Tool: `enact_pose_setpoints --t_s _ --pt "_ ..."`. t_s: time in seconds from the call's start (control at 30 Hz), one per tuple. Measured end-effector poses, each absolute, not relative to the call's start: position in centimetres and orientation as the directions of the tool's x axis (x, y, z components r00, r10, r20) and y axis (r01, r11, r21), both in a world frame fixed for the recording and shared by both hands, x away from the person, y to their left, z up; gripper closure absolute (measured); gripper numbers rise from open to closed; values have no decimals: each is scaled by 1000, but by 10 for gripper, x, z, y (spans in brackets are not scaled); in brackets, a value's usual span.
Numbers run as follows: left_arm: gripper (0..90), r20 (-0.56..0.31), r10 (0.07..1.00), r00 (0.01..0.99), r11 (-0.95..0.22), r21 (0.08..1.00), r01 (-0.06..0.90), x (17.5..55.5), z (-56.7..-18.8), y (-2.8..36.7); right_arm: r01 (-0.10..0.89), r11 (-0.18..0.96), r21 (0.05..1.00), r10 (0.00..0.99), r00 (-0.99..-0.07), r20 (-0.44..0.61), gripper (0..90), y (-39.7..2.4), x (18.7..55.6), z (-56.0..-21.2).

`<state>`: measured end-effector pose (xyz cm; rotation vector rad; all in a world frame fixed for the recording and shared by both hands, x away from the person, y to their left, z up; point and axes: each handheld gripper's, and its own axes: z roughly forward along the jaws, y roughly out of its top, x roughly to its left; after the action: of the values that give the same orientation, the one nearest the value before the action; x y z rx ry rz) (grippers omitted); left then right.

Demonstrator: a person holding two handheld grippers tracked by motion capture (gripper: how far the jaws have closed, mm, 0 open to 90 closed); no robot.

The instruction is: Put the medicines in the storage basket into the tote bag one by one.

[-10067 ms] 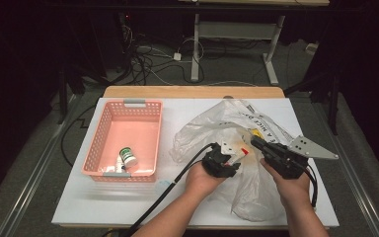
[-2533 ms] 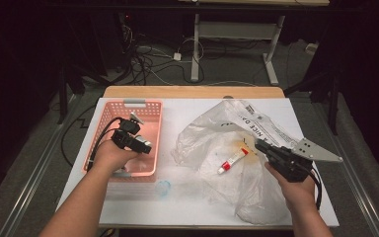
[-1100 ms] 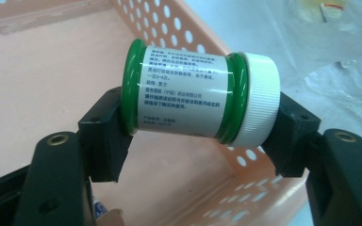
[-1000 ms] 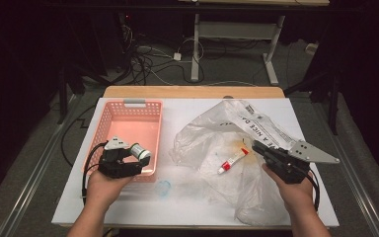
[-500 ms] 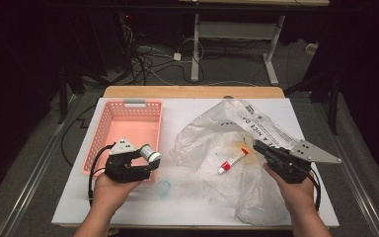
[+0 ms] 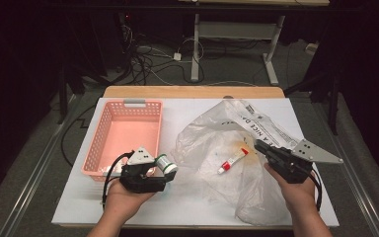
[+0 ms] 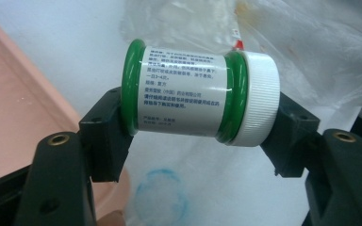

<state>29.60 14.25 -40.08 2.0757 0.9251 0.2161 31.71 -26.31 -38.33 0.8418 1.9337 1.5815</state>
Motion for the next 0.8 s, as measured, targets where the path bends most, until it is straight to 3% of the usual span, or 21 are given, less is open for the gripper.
enact_pose_setpoints --t_s 0.8 --pt "323 -166 569 806 -490 718 494 282 -418 92 149 128 981 724 -690 10 900 -259 317 -382"
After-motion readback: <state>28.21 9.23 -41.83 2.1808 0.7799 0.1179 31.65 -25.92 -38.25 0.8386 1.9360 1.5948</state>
